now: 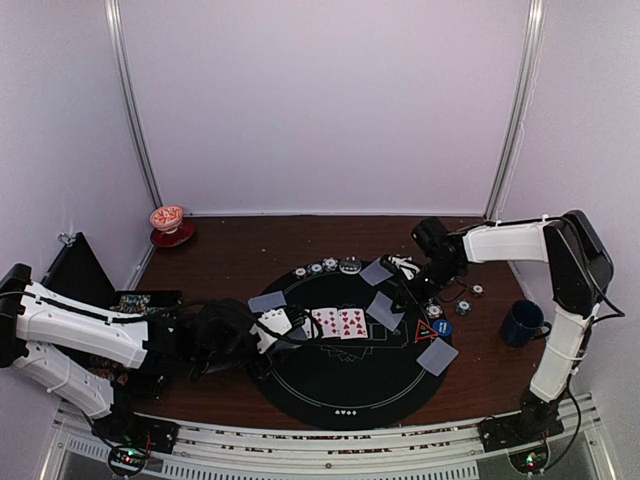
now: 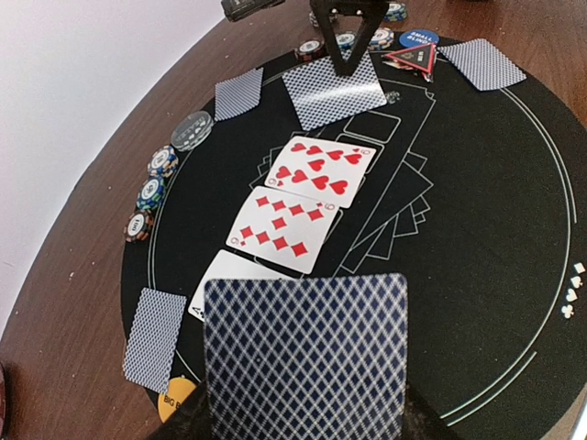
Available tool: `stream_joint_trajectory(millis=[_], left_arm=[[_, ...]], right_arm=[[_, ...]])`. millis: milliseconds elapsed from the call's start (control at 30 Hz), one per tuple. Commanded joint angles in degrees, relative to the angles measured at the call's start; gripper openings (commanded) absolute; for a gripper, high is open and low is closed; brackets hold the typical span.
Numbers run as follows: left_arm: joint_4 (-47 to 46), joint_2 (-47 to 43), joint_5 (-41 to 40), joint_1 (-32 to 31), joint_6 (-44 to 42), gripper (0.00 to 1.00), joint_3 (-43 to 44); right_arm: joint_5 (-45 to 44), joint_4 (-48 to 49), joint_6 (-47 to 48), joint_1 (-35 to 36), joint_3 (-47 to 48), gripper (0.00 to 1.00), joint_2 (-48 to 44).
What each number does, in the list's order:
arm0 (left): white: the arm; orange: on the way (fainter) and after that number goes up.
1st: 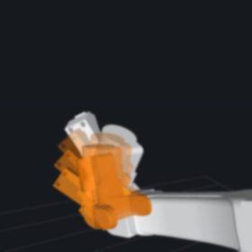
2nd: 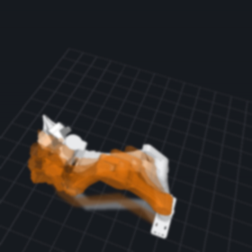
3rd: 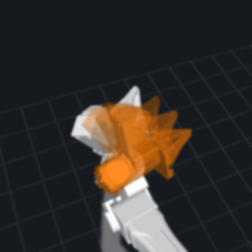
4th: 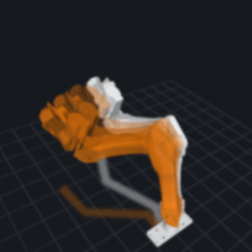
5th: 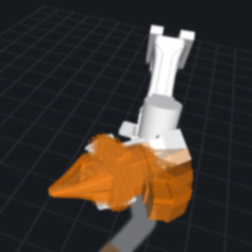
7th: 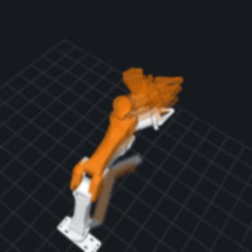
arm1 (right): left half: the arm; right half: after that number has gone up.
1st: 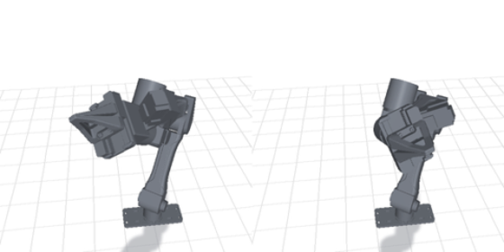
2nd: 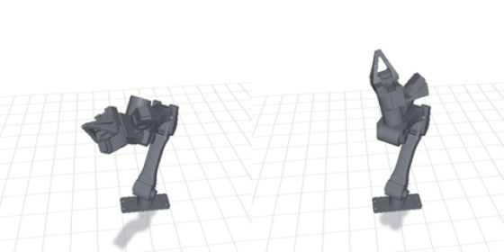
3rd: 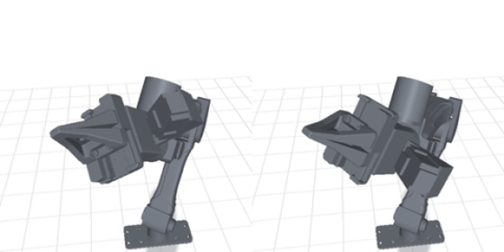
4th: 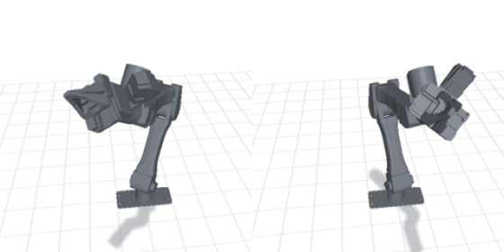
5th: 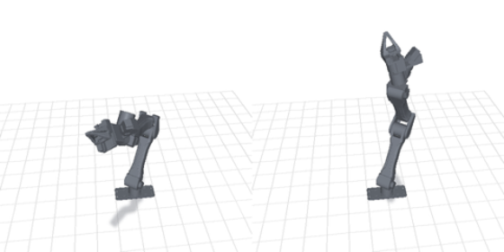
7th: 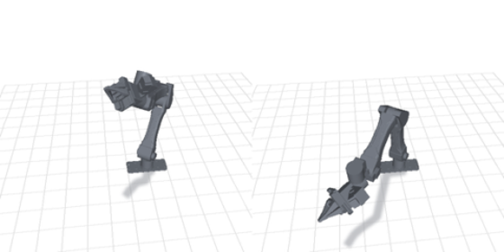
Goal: Distribute texas hold em gaming equipment
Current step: Place the poker card in the community card area.
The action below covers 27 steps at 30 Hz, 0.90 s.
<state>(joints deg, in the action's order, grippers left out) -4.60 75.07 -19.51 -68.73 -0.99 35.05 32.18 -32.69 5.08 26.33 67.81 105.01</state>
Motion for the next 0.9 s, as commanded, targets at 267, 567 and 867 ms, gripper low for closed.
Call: stream_joint_trajectory(millis=[267,567,867], left_arm=[[-2.4,0.2,-1.3,-0.2,0.0,0.54,1.9],[-2.4,-0.2,-1.3,-0.2,-0.1,0.54,1.7],[-2.3,-0.4,-1.3,-0.2,-0.1,0.54,1.7]], right_arm=[[-1.0,4.9,-6.0,-0.5,-2.2,0.03,0.2],[-1.3,1.3,-3.0,-1.1,-1.4,0.30,2.0],[0.5,-2.1,0.0,-1.0,-0.3,0.37,2.6]])
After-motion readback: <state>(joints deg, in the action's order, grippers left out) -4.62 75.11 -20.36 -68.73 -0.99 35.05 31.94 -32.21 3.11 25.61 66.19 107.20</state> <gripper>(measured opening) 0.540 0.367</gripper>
